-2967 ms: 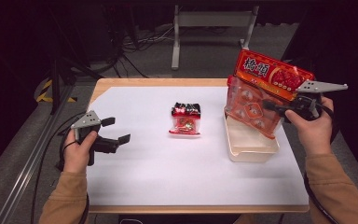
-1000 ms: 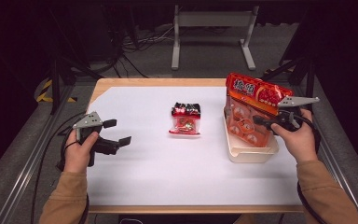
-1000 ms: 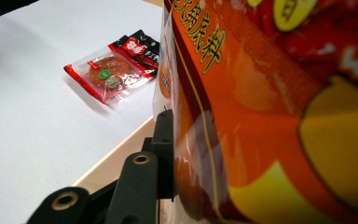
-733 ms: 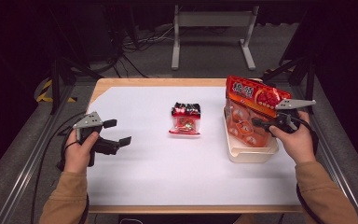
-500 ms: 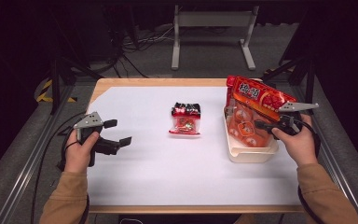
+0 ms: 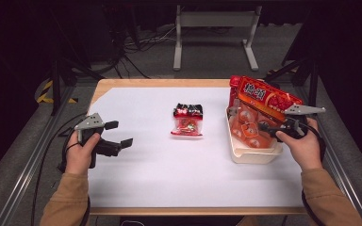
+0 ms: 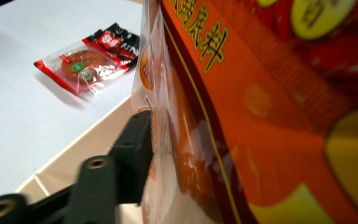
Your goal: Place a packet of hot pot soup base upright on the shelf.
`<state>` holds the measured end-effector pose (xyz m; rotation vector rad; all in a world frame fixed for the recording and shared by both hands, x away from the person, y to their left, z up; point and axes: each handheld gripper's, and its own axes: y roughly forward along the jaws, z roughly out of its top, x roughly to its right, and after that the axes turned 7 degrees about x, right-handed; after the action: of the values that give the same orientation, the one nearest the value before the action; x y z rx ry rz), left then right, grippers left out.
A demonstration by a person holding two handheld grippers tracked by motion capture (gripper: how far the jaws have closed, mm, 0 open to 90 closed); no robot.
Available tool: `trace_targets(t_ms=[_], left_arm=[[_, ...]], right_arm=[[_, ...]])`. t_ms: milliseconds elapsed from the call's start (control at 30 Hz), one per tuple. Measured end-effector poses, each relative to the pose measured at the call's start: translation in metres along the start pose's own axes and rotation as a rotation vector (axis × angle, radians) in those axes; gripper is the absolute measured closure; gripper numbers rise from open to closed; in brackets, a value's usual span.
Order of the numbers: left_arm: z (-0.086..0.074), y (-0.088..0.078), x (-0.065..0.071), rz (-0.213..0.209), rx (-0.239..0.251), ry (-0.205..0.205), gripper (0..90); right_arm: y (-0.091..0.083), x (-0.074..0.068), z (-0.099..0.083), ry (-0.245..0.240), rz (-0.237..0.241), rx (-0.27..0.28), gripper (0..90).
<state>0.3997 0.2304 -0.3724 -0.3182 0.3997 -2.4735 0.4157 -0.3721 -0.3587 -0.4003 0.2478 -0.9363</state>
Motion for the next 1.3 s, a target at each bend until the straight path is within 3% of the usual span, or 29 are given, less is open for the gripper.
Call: trace_targets(t_ms=[100, 200, 667, 767, 1133, 1300], left_arm=[[0.0, 0.0, 0.0, 0.0, 0.0, -0.004, 5.2], [0.0, 0.0, 0.0, 0.001, -0.001, -0.003, 5.2], [0.0, 0.001, 0.0, 0.003, -0.004, 0.007, 5.1], [-0.001, 0.002, 0.001, -0.001, -0.004, -0.008, 5.1], [-0.001, 0.003, 0.0, 0.001, -0.008, 0.001, 5.1], [-0.002, 0.003, 0.0, -0.003, -0.008, -0.007, 5.1]], right_arm=[[-0.004, -0.002, 0.001, -0.006, -0.001, 0.014, 32.4], [-0.011, -0.004, 0.0, -0.007, -0.012, 0.039, 29.1], [-0.048, -0.007, -0.006, 0.012, -0.072, 0.076, 26.0], [-0.057, -0.009, -0.008, 0.007, -0.08, 0.075, 25.8], [-0.079, -0.019, -0.01, -0.018, -0.061, 0.064, 26.6], [-0.087, -0.025, -0.013, -0.021, -0.014, 0.054, 31.3]])
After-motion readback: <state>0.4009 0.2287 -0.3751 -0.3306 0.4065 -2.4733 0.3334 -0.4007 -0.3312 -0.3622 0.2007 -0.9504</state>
